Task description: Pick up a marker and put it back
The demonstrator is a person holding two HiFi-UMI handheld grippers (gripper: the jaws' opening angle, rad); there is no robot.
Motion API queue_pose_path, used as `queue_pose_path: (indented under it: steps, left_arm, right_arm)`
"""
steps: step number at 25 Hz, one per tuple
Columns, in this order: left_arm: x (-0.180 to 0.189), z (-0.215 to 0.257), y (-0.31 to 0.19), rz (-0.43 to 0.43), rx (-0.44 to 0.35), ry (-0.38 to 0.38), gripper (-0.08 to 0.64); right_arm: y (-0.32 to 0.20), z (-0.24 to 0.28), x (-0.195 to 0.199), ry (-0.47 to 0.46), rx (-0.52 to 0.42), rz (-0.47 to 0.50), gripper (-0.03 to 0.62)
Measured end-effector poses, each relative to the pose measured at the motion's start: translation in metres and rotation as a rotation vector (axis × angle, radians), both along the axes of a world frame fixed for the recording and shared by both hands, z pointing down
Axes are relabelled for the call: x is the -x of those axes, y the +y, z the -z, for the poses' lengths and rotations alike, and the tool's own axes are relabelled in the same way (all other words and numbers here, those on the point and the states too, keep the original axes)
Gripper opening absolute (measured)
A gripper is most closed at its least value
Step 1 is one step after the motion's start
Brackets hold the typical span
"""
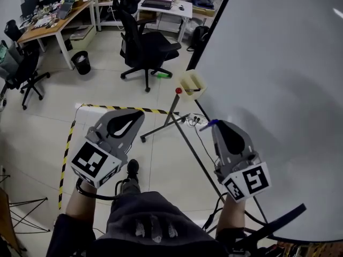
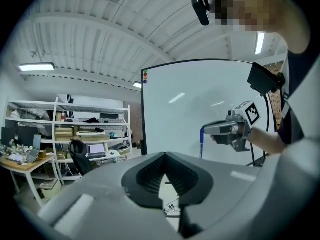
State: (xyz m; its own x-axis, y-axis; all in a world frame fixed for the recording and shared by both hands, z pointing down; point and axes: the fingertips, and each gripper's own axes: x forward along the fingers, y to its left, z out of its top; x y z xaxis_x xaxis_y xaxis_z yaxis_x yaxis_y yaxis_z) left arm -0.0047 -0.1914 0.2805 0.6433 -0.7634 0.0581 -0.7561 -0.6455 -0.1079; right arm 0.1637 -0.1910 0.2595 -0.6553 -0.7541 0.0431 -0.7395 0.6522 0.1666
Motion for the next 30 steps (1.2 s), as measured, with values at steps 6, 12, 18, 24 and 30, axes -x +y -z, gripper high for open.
queue_pose_path:
  steps: [6,12,18,24,30]
  left_arm:
    - [0.018,-0.004,-0.089,-0.089,0.011,0.003,0.006]
    - [0.039,0.001,-0.175,-0.191,0.009,0.001,0.006]
    - [0.046,0.001,-0.223,-0.271,0.019,0.014,0.006]
    - [0.057,-0.008,-0.249,-0.286,0.045,0.020,0.006]
    - [0.065,-0.014,-0.270,-0.255,0.060,0.008,0.006]
  right_arm:
    - [-0.073,0.005,0.017,0.026,0.002,-0.090,0.031]
    - [-0.140,0.011,0.039,0.031,0.003,-0.198,0.031]
    - [-0.177,0.007,0.054,0.045,0.020,-0.263,0.031]
    - [-0.207,0.001,0.069,0.057,0.041,-0.265,0.031]
    - [-0.237,-0.011,0.073,0.051,0.062,-0.238,0.031]
